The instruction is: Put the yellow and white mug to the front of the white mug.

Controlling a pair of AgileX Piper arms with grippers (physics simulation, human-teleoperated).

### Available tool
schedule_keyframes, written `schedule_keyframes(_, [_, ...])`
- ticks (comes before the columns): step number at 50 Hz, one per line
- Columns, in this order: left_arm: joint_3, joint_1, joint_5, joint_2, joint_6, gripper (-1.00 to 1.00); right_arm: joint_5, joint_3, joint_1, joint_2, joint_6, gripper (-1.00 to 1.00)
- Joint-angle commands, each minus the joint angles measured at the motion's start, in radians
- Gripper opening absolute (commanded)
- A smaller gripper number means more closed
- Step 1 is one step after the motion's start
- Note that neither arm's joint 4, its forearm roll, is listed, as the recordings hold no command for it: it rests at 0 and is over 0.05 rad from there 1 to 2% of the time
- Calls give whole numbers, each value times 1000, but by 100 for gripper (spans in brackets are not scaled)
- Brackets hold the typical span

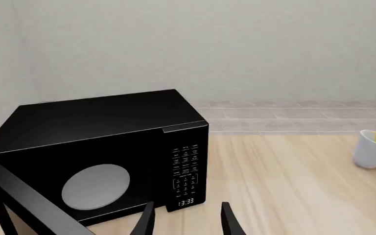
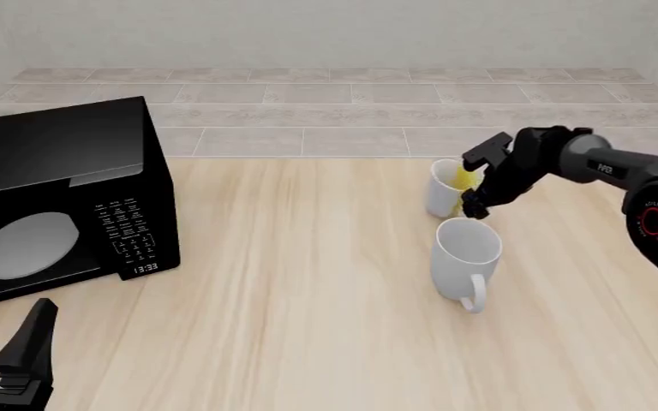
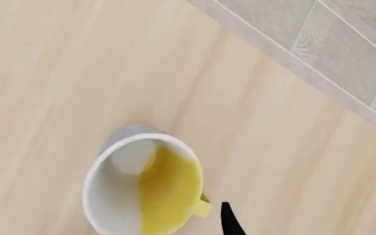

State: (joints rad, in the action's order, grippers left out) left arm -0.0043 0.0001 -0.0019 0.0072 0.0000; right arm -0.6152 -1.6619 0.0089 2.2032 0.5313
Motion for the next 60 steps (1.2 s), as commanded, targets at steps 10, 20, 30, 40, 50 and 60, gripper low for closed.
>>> schedule_keyframes(10, [0,0,0,0,0,100,-1,80,-19,-117,11,100])
schedule_keyframes(20, [0,0,0,0,0,100,-1,111,-26,-171,16,100])
schedule_keyframes(30, [0,0,0,0,0,100,12,144,-8,-228,6,100])
schedule_keyframes(40, [0,0,0,0,0,100,31,206,46,-350,-42,100])
schedule_keyframes(50, [0,0,0,0,0,100,50,277,59,-464,-71,100])
schedule_keyframes(60, [0,0,0,0,0,100,112,380,87,-596,-126,100])
